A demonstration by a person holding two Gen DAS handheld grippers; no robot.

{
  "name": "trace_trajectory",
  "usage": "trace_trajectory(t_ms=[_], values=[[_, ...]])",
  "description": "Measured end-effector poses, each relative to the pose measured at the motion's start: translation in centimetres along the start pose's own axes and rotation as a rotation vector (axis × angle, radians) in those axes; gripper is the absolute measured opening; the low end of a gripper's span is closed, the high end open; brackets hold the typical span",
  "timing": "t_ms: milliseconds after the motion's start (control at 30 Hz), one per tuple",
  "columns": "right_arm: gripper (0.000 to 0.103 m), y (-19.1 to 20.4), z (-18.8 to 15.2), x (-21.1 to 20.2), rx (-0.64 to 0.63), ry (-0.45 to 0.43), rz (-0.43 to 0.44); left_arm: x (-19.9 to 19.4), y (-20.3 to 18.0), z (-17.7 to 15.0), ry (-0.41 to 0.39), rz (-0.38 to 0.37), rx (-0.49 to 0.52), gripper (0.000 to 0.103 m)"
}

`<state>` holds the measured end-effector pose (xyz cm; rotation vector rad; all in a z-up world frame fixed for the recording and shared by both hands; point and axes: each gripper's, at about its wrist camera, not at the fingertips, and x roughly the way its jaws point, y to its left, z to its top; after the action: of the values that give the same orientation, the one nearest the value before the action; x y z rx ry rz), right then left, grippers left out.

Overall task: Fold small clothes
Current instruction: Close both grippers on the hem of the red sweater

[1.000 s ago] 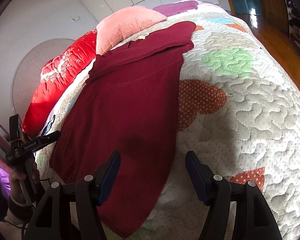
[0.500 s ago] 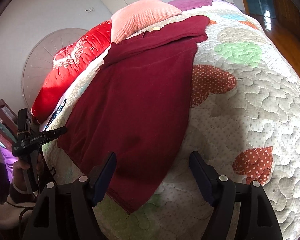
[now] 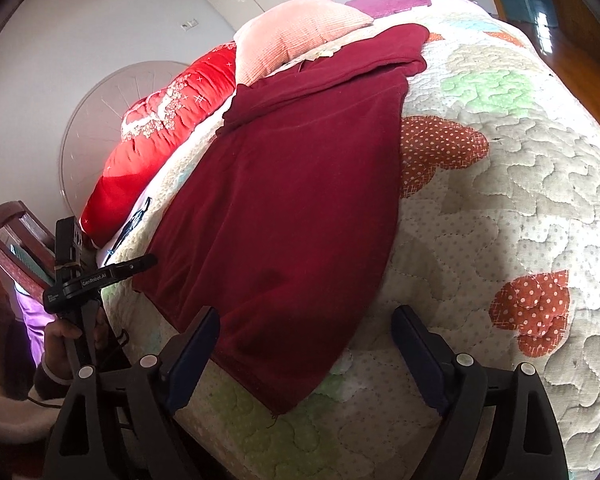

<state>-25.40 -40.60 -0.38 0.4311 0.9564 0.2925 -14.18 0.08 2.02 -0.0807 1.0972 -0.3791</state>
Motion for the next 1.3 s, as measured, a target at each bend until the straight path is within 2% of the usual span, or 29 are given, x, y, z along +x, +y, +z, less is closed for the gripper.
trace_trajectory(t_ms=[300, 367, 400, 433, 500, 533, 567, 600, 633, 700, 767, 867, 967, 1100, 1300], values=[[0.088, 0.2, -0.1, 0.4, -0.022, -0.017, 0.021, 0.1, -0.3, -0.2, -0.007, 0.003, -0.001, 0.074], [0.084, 0.7, -0.3, 0.6, -0.063, -0.013, 0.023, 0.1, -0.3, -0.3, -0.005, 0.001, 0.004, 0.075], [0.07, 0.9, -0.3, 0.7, -0.082, -0.015, 0.026, 0.0, -0.3, -0.4, -0.004, -0.001, 0.009, 0.075], [0.046, 0.8, -0.3, 0.8, -0.08, -0.013, 0.051, 0.0, -0.3, -0.4, -0.002, -0.004, 0.015, 0.074], [0.031, 0.2, -0.3, 1.4, -0.032, 0.001, 0.108, -0.1, -0.2, -0.4, 0.004, -0.029, 0.009, 0.069], [0.026, 0.0, -0.3, 1.5, -0.017, -0.001, 0.123, -0.2, 0.0, -0.4, 0.01, -0.053, -0.002, 0.059], [0.023, -0.1, -0.3, 1.5, -0.008, -0.008, 0.14, -0.3, 0.2, -0.4, 0.015, -0.071, -0.013, 0.054], [0.017, -0.1, -0.3, 1.5, -0.001, -0.016, 0.158, -0.4, 0.5, -0.4, 0.014, -0.083, -0.022, 0.044], [0.015, 0.0, -0.2, 1.3, 0.006, -0.026, 0.178, -0.5, 0.7, -0.4, 0.016, -0.1, -0.03, 0.04], [0.014, -0.1, 0.1, 1.2, 0.023, -0.041, 0.213, -0.9, 0.7, -0.4, 0.021, -0.133, -0.028, 0.023], [0.014, 0.1, 0.6, 0.8, 0.024, -0.058, 0.238, -1.2, 0.3, -0.2, 0.017, -0.142, -0.01, 0.015], [0.013, 0.5, 1.5, 0.1, 0.019, -0.093, 0.27, -1.3, -0.2, 0.3, 0.017, -0.134, 0.013, 0.012], [0.012, 0.7, 2.3, -0.5, 0.011, -0.128, 0.286, -1.9, -0.1, 0.7, 0.013, -0.162, 0.003, 0.011], [0.012, 1.2, 4.3, -1.6, -0.02, -0.175, 0.301, -3.6, -0.1, 2.3, -0.033, -0.203, 0.002, 0.009], [0.011, 1.1, 9.6, -1.8, -0.033, -0.267, 0.288, -5.3, -1.1, 7.7, -0.142, -0.211, 0.024, 0.007]])
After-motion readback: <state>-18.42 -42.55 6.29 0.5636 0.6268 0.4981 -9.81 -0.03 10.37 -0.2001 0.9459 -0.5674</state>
